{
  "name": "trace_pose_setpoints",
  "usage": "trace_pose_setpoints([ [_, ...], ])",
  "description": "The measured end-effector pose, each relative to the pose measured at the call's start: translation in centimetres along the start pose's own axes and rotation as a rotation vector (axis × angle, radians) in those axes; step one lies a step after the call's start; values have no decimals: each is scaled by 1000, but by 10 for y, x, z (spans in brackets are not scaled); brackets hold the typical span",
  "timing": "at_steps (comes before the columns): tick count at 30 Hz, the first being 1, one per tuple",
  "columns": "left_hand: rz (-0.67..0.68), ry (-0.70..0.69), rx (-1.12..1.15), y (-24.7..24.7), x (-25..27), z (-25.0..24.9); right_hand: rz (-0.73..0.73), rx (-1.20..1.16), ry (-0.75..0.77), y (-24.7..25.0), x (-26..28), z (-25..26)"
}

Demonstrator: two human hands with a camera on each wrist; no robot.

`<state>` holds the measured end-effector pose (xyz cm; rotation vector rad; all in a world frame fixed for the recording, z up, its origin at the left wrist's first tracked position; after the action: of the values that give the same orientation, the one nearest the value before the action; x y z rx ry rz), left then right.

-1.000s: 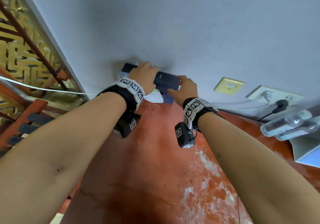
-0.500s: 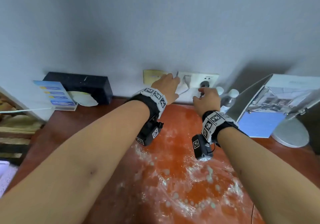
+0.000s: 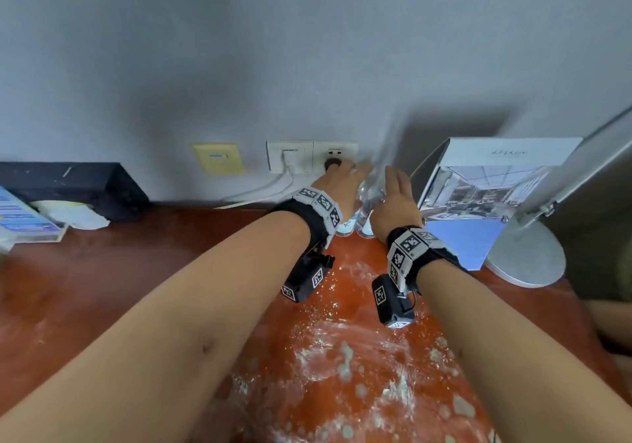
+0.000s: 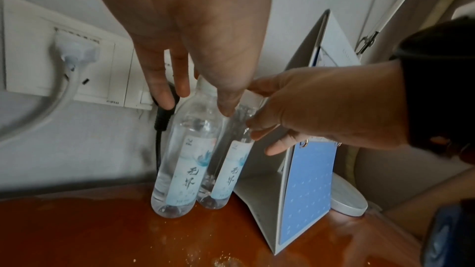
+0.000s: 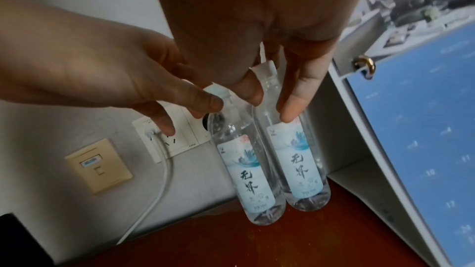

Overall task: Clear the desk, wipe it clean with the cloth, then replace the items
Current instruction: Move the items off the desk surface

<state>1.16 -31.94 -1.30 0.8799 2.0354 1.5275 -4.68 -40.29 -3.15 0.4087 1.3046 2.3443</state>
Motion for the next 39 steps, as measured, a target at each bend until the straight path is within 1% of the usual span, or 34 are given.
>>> trace_pose_setpoints([
  [1, 15, 6, -9, -5, -3, 1, -12, -17, 5, 0, -1, -1],
  [4, 9, 40, 50, -6, -9, 2, -120, -64, 31, 8, -5, -2],
  [6, 8, 62, 69, -3, -11, 3, -150, -69, 34, 11, -8, -3],
  [12, 56, 157, 40, -2, 3, 15, -49, 19, 44, 8, -12, 7],
  [16, 41, 173, 54, 9, 29, 31, -51, 13, 29, 3, 3, 16],
  [19, 46, 197, 36, 21, 51, 54, -52, 4, 45, 1, 14, 33],
  [24, 26, 249, -69, 55, 100, 102, -29, 42, 130, -10, 34, 95],
  [27, -1, 319, -107, 80, 139, 143, -2, 78, 196, -27, 47, 145],
  [29, -31, 377, -120, 98, 168, 175, 3, 54, 211, -41, 57, 178],
  [32, -60, 466, -96, 119, 218, 225, 27, -10, 269, -71, 76, 235],
  [35, -84, 553, -100, 139, 269, 275, 78, -18, 331, -107, 98, 293],
  [39, -98, 662, -105, 157, 335, 340, 123, -58, 370, -153, 126, 360],
])
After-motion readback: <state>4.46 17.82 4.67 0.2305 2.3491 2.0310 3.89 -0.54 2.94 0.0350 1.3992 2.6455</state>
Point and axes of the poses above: each hand's wrist, its own x-axis away from the middle knuckle, its own y-axis out of the back of the hand, z = x × y, the point moved 9 cm from there along -x, towards the middle knuckle, and after that the axes turned 3 degrees about -z, right-handed, at the moved point
